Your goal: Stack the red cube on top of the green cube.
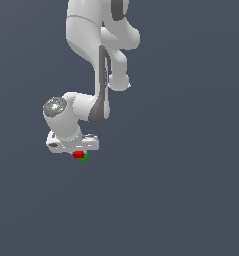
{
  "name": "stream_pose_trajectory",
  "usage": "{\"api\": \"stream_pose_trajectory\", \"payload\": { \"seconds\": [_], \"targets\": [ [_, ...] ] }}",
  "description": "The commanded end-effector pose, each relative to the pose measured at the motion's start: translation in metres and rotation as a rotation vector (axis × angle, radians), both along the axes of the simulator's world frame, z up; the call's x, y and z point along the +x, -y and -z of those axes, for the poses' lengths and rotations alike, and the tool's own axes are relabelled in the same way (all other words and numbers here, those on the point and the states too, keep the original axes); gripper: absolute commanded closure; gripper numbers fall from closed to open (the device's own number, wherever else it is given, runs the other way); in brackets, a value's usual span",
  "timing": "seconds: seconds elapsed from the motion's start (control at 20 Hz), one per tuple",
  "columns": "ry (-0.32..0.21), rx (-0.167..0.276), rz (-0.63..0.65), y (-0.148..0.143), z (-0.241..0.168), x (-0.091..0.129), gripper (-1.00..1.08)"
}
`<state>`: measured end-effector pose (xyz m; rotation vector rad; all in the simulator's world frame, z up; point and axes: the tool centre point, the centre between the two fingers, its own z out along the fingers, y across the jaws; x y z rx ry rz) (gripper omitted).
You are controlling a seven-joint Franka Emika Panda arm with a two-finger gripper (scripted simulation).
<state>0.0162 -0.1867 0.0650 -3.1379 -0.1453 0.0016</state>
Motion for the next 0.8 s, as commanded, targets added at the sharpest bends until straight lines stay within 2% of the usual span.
{"api": "stream_pose_trajectory", "payload": {
  "seconds": [0.0, 0.25, 0.3, 0.75],
  "targets": [
    [0.001, 0.0, 0.0, -0.0009, 0.0025, -0.0051, 1.08],
    [0.001, 0.0, 0.0, -0.0015, 0.0049, -0.0088, 1.08],
    [0.001, 0.0, 0.0, -0.0015, 0.0049, -0.0088, -0.92],
    [0.001, 0.0, 0.0, -0.0015, 0.0049, -0.0088, -0.92]
  ]
}}
